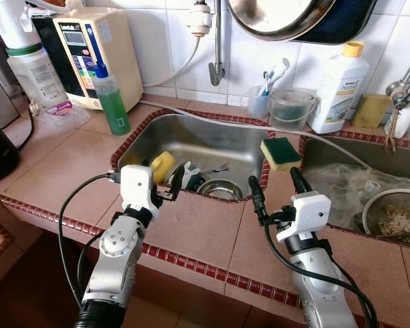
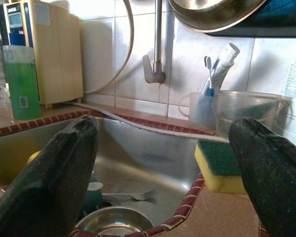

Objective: Kitchen organization

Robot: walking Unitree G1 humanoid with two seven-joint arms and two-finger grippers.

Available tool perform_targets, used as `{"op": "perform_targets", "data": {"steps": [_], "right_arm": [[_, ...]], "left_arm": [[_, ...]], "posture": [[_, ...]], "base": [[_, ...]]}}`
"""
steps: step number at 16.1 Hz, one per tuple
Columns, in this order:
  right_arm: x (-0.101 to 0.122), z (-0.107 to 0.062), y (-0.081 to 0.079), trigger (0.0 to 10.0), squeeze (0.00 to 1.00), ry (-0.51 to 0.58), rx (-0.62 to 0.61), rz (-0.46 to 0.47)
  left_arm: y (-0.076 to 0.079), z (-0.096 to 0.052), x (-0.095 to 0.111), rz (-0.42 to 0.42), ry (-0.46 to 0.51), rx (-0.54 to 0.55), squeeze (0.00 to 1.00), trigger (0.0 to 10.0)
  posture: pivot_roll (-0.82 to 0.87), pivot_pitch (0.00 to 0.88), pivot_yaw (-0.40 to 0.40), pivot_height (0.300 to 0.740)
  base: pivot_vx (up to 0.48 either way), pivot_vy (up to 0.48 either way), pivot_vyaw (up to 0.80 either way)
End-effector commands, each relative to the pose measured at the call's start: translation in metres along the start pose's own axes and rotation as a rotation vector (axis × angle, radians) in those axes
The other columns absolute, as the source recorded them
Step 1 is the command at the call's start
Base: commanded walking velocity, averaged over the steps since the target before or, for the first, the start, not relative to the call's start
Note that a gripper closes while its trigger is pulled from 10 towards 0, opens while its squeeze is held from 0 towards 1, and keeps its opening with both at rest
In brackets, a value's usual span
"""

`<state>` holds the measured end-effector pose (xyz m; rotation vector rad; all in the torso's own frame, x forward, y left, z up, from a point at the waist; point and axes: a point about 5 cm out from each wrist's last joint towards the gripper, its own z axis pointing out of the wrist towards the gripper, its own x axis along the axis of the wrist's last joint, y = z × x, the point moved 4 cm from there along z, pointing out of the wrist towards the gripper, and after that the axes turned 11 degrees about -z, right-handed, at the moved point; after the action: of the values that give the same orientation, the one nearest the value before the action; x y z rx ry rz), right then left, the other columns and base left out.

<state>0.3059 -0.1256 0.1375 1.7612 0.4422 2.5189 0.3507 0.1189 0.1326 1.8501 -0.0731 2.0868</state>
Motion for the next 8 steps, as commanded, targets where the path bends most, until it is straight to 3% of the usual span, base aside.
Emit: {"op": "perform_targets", "data": {"steps": [1, 8], "right_arm": [[-0.0011, -0.0001, -0.0006, 10.0, 0.00, -0.001, -0.002, 0.001], [-0.0007, 0.0013, -0.0004, 10.0, 0.00, 0.004, -0.002, 0.000]], "left_arm": [[-0.0022, -0.0010, 0.0025, 0.011, -0.002, 0.002, 0.00, 10.0], [-0.0036, -0.0018, 0.0022, 0.021, -0.007, 0.011, 0.00, 10.0]], "posture": [[-0.18, 0.000, 0.098, 0.740], [-0.17, 0.000, 0.097, 0.740]], "base": [[0.000, 0.000, 0.00], [0.000, 0.000, 0.00]]}}
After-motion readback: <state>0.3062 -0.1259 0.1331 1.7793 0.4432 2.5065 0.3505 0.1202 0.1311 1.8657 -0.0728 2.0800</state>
